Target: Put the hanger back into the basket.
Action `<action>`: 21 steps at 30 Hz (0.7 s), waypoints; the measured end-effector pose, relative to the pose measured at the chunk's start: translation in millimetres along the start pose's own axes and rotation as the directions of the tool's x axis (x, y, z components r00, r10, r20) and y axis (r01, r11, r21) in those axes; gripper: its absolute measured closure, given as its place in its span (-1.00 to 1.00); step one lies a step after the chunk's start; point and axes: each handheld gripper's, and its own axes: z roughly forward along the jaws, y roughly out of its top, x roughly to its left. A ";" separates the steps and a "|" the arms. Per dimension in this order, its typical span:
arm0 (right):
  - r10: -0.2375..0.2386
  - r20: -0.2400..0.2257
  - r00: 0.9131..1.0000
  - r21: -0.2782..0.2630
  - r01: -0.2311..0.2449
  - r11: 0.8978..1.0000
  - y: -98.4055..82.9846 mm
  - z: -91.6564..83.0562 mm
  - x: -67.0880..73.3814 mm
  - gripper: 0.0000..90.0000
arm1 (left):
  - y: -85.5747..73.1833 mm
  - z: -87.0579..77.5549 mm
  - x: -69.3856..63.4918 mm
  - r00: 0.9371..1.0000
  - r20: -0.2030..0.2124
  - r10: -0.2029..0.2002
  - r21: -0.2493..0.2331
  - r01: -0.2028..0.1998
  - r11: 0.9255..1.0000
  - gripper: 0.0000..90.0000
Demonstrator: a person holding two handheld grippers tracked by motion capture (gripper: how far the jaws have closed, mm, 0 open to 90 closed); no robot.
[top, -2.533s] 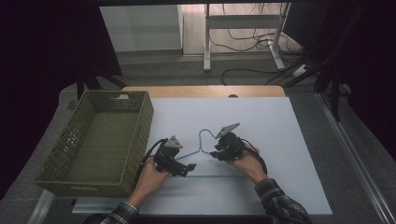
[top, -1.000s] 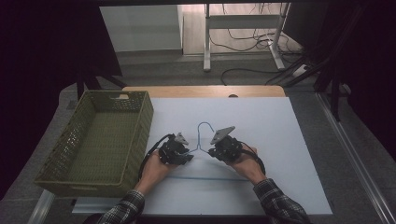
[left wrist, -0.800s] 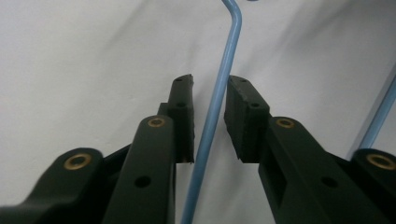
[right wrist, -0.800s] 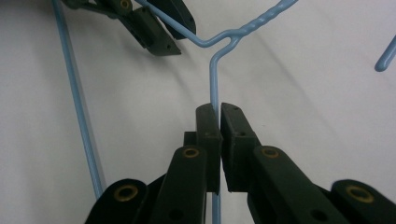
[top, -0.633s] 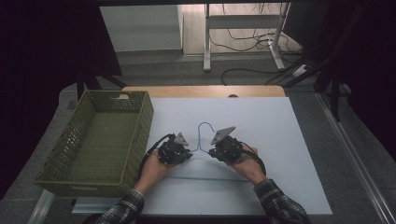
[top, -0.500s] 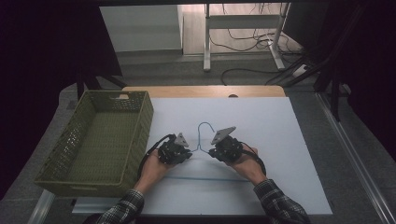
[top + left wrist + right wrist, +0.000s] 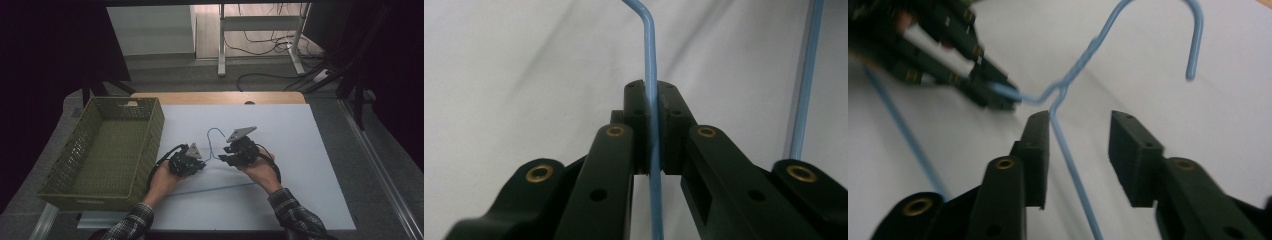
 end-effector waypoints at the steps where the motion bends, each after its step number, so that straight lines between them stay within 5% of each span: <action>1: 0.020 -0.001 1.000 -0.005 -0.020 1.000 3.0 3.5 0.0 0.24 | 0.0 -0.2 -0.2 1.000 0.001 -0.001 0.000 0.001 1.000 0.89; 8: 0.137 -0.005 0.991 -0.005 -0.137 0.991 24.4 36.9 1.8 0.20 | 0.3 -1.7 -0.2 1.000 0.015 -0.005 0.007 0.005 1.000 0.89; 16: 0.209 -0.005 0.978 0.018 -0.209 0.978 28.6 49.9 7.4 0.67 | 1.3 -6.8 0.2 0.996 0.064 -0.061 -0.018 0.062 0.998 0.85; 17: 0.298 -0.068 0.952 -0.007 -0.299 0.954 27.8 46.4 3.9 0.80 | 2.8 -9.5 0.7 0.992 0.091 -0.085 -0.031 0.088 0.996 0.63; 19: 0.354 -0.131 0.926 -0.035 -0.362 0.932 27.1 41.2 -0.1 0.87 | 5.2 -18.4 0.9 0.984 0.112 -0.136 -0.045 0.142 0.989 0.38; 20: 0.354 -0.131 0.926 -0.035 -0.362 0.932 27.1 41.2 -0.1 0.87 | 5.2 -18.4 0.9 0.984 0.112 -0.136 -0.045 0.142 0.989 0.27; 21: 0.372 -0.164 0.914 -0.063 -0.386 0.920 28.2 33.1 -2.0 0.90 | 5.1 -27.0 1.7 0.976 0.131 -0.176 -0.056 0.185 0.981 0.18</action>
